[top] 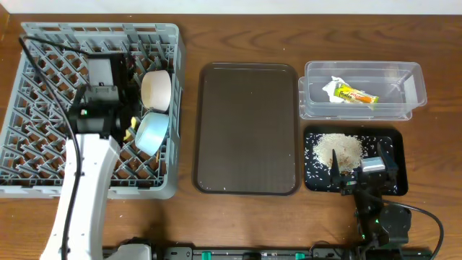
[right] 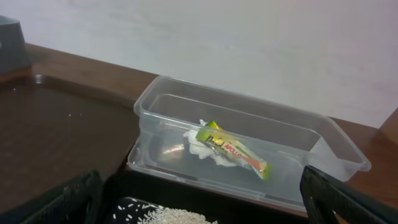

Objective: Sort waste into correct bins and load items into the dishwasher
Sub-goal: 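Stand the yellow plate upright in the rack and release it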

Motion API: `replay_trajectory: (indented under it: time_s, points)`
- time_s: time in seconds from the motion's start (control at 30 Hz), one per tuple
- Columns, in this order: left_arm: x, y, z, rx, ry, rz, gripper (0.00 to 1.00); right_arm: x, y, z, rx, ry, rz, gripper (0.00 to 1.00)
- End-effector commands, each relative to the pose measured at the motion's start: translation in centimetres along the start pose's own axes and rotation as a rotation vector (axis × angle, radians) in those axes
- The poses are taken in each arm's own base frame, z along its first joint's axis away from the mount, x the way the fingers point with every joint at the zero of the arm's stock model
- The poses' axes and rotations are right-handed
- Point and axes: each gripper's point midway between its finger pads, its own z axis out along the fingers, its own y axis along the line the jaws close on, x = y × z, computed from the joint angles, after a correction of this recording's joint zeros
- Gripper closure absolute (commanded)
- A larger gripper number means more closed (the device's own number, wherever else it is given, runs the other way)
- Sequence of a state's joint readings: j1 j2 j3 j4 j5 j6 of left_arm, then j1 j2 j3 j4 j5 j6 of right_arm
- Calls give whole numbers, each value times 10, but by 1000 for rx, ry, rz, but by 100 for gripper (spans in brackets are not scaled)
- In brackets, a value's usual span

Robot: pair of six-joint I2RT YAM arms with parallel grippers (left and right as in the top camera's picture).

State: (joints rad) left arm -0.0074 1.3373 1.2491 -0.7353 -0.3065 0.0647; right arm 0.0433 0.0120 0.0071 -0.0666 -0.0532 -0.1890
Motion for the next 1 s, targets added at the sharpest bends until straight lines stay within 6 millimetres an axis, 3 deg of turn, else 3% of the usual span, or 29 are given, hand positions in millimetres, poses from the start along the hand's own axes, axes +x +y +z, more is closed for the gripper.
replay_trajectory:
  time_s: [0.0,0.23,0.3,0.43,0.47,0.5,0.53,0.7,0.97]
  points:
    - [1,-13,-23,99,-29,-124,49,0,-2,0,6,0,-6,1]
    - [3,-74,-97,605,-71,-213,47,0,-2,0,6,0,-6,1]
    - [7,-78,-113,661,-78,-208,52,0,-2,0,6,-1,-6,1]
    - [19,-74,-132,667,-90,-195,51,0,-2,0,6,-1,-6,1]
    - [21,-74,-137,672,-97,-191,47,0,-2,0,6,-1,-6,1]
    - [22,-74,-143,679,-108,-186,23,0,-2,0,6,0,-6,1]
    - [23,-74,-147,683,-115,-183,11,0,-2,0,6,-1,-6,1]
    - [30,-72,-157,693,-122,-179,10,0,-2,0,6,-1,-6,1]
    - [39,-66,-151,649,-90,-174,7,0,-2,0,6,0,-6,1]
